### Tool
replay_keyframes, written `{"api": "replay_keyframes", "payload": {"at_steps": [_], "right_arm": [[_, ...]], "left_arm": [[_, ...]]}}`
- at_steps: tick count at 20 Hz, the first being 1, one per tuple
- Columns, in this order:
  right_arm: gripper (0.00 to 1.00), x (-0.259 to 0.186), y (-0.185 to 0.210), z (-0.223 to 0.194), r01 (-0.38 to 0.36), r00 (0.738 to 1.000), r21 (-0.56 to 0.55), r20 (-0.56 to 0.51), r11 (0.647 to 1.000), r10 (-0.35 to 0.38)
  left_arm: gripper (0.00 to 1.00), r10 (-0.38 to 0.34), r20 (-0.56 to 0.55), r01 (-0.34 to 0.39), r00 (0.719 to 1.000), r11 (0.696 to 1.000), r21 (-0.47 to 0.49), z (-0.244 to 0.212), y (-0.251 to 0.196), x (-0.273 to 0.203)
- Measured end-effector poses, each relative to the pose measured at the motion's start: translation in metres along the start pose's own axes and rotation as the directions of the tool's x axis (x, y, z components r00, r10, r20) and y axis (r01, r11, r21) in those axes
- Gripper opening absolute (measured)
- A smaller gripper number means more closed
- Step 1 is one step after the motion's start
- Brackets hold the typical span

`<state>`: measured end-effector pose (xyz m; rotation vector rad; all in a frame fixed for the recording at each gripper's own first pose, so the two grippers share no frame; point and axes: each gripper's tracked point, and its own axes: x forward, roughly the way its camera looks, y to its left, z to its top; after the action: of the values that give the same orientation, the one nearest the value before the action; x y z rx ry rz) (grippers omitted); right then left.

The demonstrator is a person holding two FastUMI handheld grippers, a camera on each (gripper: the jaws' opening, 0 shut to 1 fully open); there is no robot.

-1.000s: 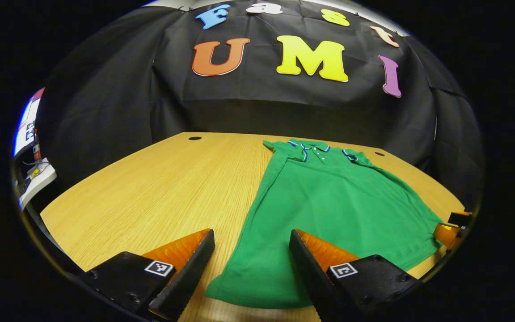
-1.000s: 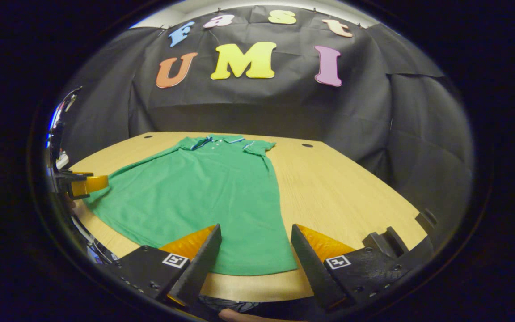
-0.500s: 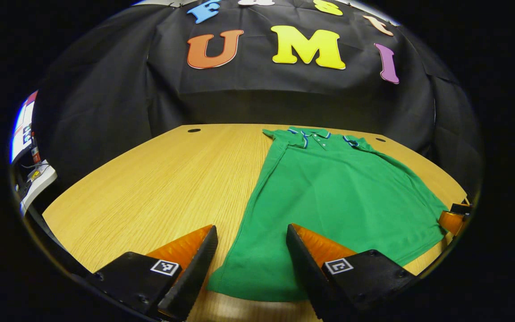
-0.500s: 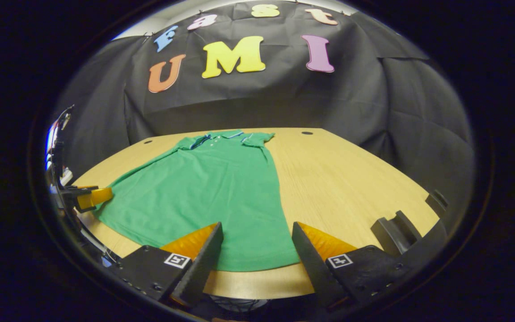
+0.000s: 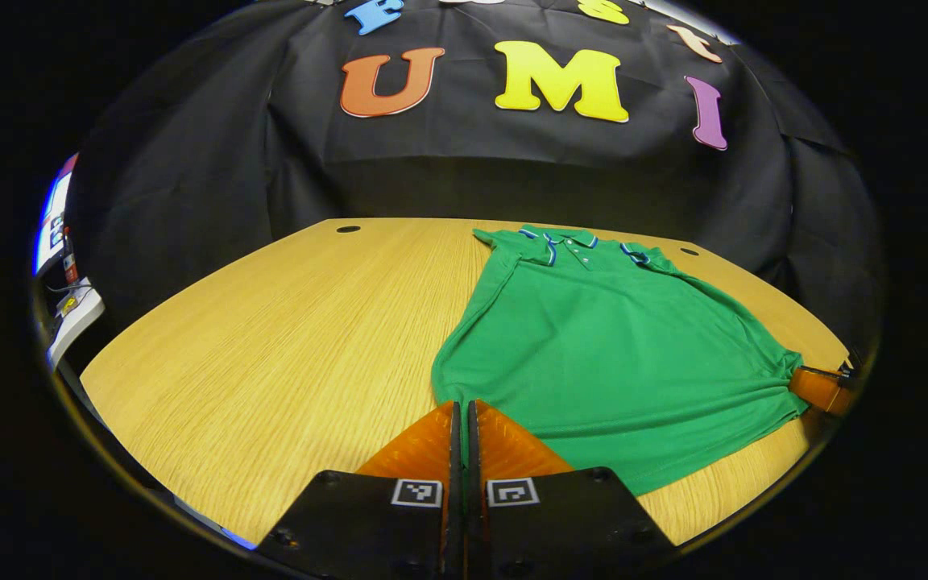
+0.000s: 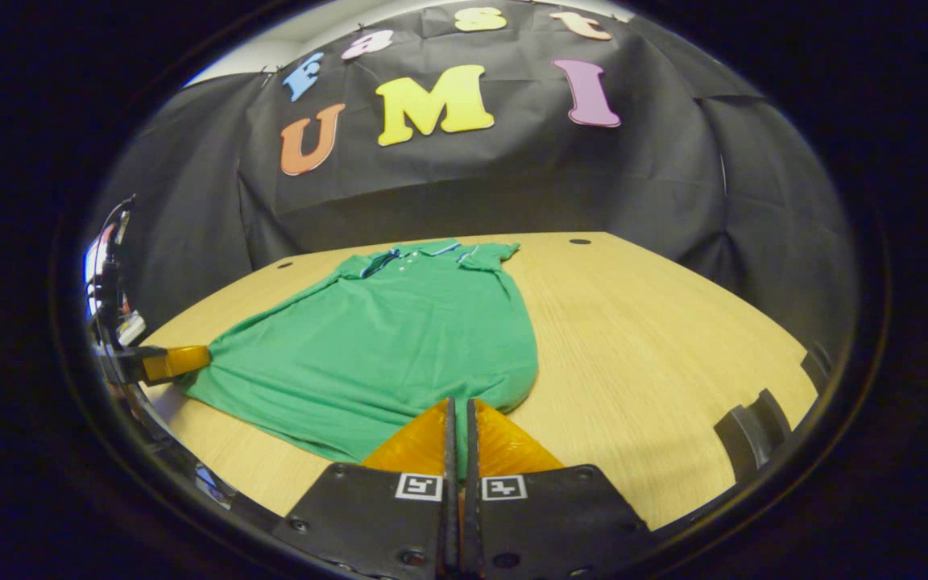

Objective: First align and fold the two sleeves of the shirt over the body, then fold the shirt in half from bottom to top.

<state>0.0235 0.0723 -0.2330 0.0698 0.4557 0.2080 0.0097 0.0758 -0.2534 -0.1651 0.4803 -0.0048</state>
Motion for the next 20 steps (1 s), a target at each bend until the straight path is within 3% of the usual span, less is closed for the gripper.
{"api": "replay_keyframes", "payload": {"at_steps": [3, 9, 13, 20], "right_arm": [[0.01, -0.006, 0.002, 0.002, -0.002, 1.0, -0.017, 0.015, 1.0, 0.002], [0.0, -0.043, 0.007, 0.033, -0.011, 0.988, -0.052, 0.153, 0.999, 0.019], [0.0, -0.05, 0.007, 0.033, -0.009, 0.986, -0.082, 0.164, 0.997, 0.022], [0.0, -0.053, 0.002, 0.06, 0.002, 0.978, -0.103, 0.208, 0.995, 0.019]], "left_arm": [[0.08, -0.038, 0.006, 0.039, 0.999, 0.998, -0.039, 0.003, -0.01, -0.007], [0.07, -0.048, 0.088, 0.044, 0.995, 0.997, 0.056, 0.028, -0.023, -0.035], [0.07, -0.07, 0.15, 0.053, 0.986, 0.992, 0.115, 0.041, -0.038, -0.053], [0.07, -0.061, 0.171, 0.046, 0.983, 0.995, 0.085, 0.057, -0.038, -0.05]]}}
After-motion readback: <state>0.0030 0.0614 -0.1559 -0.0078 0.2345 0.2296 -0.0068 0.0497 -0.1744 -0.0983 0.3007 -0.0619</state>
